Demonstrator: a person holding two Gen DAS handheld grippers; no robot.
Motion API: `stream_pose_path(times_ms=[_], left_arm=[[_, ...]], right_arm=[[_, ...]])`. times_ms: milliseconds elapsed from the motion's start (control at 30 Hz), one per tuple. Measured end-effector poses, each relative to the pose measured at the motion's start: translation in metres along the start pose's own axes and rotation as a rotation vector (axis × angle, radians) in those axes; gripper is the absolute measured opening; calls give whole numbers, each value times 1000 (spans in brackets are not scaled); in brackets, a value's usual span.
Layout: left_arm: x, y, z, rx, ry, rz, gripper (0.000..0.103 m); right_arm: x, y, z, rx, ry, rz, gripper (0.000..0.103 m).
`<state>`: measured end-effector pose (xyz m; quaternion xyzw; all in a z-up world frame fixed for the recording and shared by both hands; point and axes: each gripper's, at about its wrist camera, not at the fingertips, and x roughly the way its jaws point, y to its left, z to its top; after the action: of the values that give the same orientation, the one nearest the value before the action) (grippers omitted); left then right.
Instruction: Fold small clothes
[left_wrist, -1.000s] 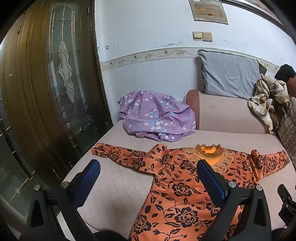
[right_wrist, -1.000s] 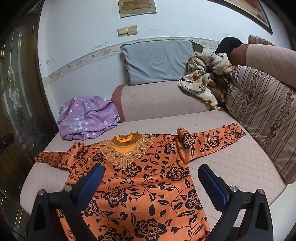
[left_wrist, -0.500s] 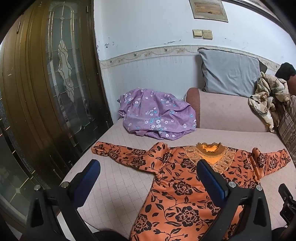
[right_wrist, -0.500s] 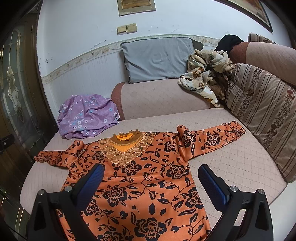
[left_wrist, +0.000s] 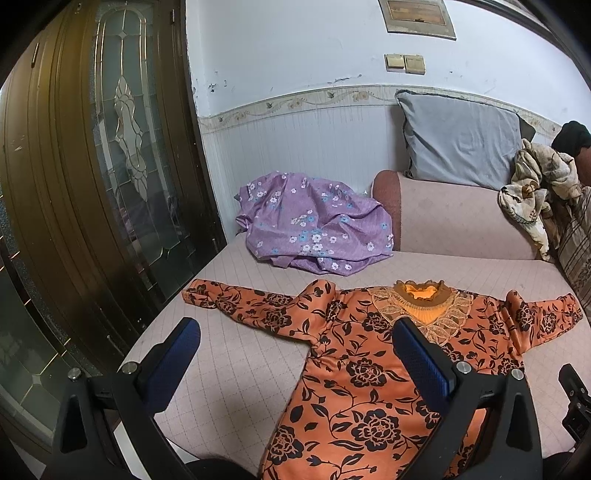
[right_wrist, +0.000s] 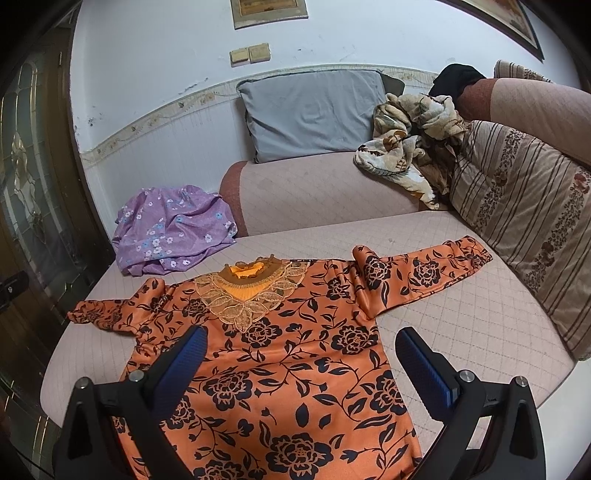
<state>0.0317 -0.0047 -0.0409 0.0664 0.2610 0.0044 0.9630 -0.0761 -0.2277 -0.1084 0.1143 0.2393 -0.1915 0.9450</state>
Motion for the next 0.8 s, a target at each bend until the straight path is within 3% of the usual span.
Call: stream_pose_path(times_ms=[200, 433, 800], left_arm=[[8, -1, -2, 7, 15, 7, 103], [21, -7, -2, 19, 27, 14, 103], [47, -20, 3, 47, 50, 54, 103]], right_arm=[[9, -2, 0, -7, -4, -13, 103], [22, -4, 2, -23, 81, -39, 103], [60, -4, 29, 4, 36, -19, 103]])
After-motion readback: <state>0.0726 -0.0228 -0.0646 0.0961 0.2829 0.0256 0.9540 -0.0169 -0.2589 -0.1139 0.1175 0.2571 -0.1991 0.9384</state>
